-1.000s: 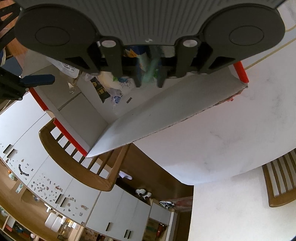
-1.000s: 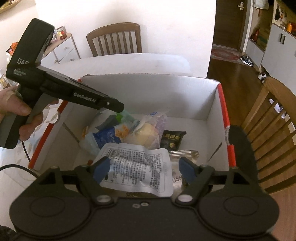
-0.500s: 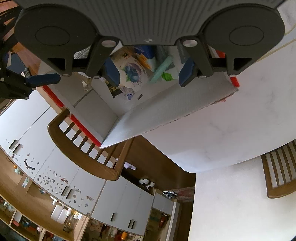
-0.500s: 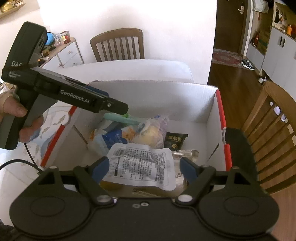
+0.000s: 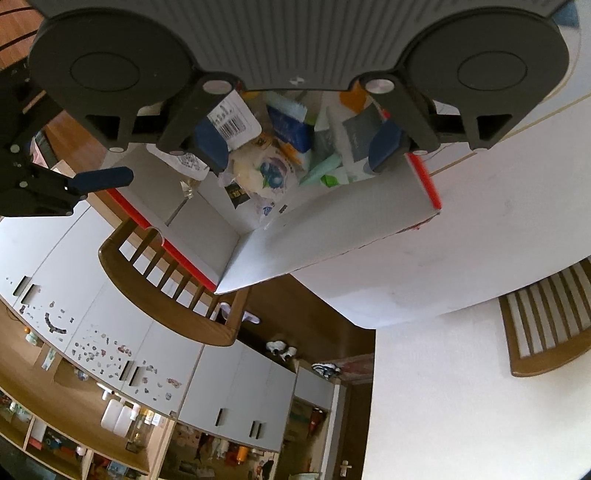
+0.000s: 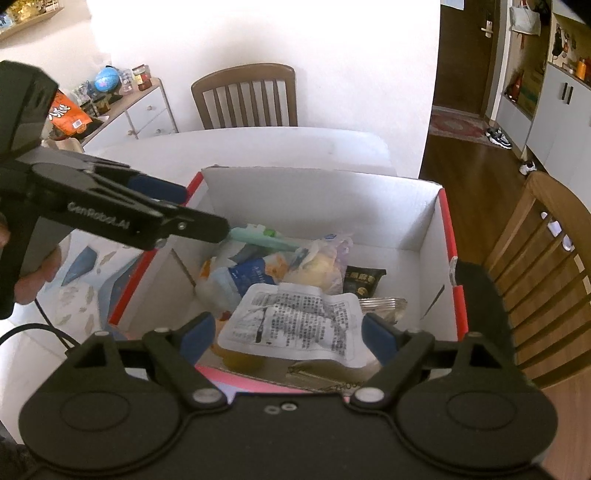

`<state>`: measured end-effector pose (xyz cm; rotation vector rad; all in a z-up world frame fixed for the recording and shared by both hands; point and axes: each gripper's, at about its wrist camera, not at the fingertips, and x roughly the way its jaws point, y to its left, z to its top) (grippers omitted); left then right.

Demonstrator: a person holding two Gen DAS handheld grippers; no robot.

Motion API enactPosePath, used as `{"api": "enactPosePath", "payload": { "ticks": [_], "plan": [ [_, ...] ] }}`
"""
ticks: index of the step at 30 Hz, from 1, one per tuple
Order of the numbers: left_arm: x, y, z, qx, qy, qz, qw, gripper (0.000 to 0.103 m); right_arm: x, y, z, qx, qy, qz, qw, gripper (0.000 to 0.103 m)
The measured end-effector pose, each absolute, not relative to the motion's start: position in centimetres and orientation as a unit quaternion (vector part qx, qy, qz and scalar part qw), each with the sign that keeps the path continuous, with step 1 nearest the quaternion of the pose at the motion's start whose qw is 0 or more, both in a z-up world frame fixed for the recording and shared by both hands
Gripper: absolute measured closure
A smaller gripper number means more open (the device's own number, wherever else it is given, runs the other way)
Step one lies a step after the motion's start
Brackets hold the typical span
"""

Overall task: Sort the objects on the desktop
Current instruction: 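Withdraw both tools up from the shoebox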

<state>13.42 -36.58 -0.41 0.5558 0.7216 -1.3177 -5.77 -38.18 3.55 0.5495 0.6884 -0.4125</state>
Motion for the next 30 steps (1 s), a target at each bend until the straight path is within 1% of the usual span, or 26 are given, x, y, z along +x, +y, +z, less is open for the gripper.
{"api": "enactPosePath", "payload": {
  "ticks": [9,12,15,20,22,30],
  "plan": [
    [12.3,-32.6,0.9,0.246,0.31,-0.577,0.715,0.017,-6.6,-36.8,4.7,0.263,0.315,-0.201,0.889,0.016],
    [11.9,-31.4,1.0,0.25,0.307,-0.577,0.714,0.012,-7.0,-36.2,5.1,0.261,0.31,-0.201,0.892,0.015],
    [11.5,-30.3,1.2,0.252,0.301,-0.576,0.717,0.0,-7.3,-35.8,5.4,0.26,0.304,-0.2,0.895,0.014],
    [10.6,-28.9,1.4,0.255,0.29,-0.572,0.723,0.0,-8.2,-34.9,5.9,0.263,0.282,-0.199,0.901,0.002],
    [10.3,-28.2,1.5,0.255,0.286,-0.572,0.725,0.0,-8.6,-34.5,6.1,0.26,0.275,-0.2,0.904,0.0],
    [8.7,-25.5,2.2,0.244,0.268,-0.571,0.737,0.0,-9.5,-33.2,6.2,0.256,0.266,-0.208,0.906,0.0]
  ]
}}
